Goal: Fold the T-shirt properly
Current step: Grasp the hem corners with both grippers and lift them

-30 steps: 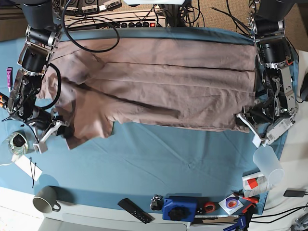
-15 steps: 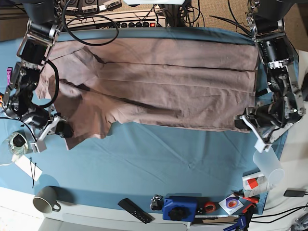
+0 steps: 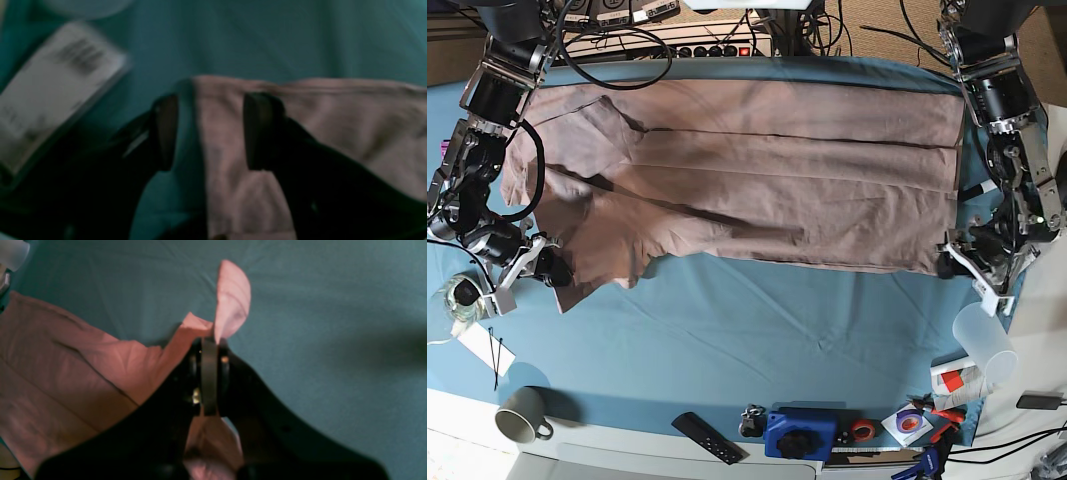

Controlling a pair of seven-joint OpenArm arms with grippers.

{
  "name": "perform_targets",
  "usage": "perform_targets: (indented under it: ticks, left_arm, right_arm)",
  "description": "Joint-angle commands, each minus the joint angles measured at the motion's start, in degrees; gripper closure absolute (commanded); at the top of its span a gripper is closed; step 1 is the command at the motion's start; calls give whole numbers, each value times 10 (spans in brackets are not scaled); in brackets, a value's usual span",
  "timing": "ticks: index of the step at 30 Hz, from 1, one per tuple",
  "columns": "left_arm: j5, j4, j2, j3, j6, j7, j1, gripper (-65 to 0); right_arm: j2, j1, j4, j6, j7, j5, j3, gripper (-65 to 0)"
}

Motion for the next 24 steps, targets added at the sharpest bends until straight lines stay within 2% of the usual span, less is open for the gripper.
perform_targets:
  ticks: [1, 5, 11, 15, 20, 24]
  left_arm:
    - [-10, 3, -7, -1, -2, -10, -12, -316]
    - [-12, -23, -5, -1, -16, -9, -12, -316]
    - [-12, -66, -5, -1, -23, -43, -15, -315]
    - [-12, -111, -4, -1, -44, -43, -22, -315]
    - [-21, -158, -1, -1, -46, -33, -31, -311]
    - [-44, -166, -1, -1, -61, -4, -32, -237]
  right_arm:
    - [10, 12, 10, 1, 12, 11, 4, 0]
    - [10, 12, 10, 1, 12, 12, 4, 0]
    - [10, 13, 10, 1, 12, 12, 4, 0]
    - [10, 12, 10, 1, 12, 12, 4, 0]
    - [10, 13, 10, 1, 13, 12, 4, 0]
    - [10, 12, 10, 1, 12, 12, 4, 0]
